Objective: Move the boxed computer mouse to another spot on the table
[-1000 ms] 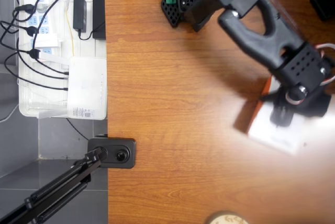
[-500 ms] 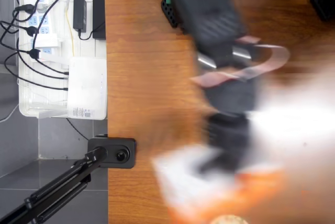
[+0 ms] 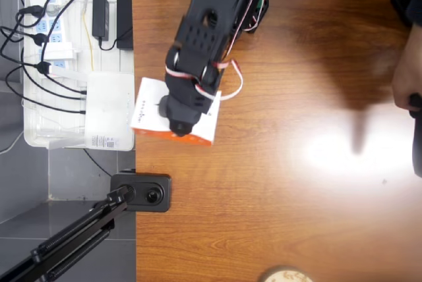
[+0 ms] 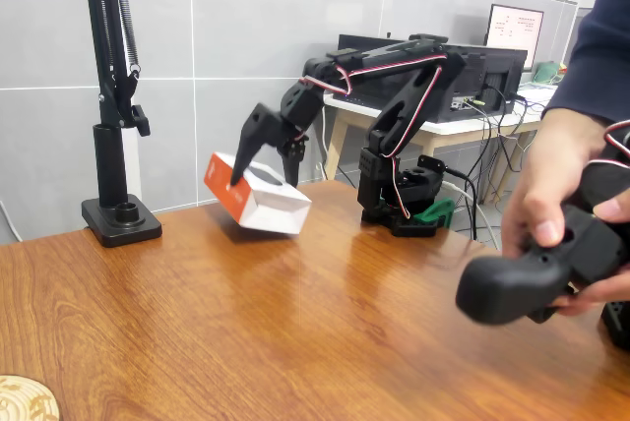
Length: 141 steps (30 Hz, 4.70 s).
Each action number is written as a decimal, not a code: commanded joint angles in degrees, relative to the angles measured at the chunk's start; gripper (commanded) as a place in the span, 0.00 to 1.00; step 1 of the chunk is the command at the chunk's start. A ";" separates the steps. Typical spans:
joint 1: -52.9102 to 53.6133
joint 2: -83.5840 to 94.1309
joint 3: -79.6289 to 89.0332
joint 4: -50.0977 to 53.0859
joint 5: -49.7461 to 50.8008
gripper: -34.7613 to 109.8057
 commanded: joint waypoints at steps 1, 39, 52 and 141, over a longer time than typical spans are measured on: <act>-0.88 -7.82 -8.26 5.89 2.29 0.24; -7.21 10.37 -17.58 -13.54 0.09 0.24; -17.84 15.03 6.06 -122.78 -11.34 0.24; -23.55 61.87 32.70 -148.27 -0.18 0.24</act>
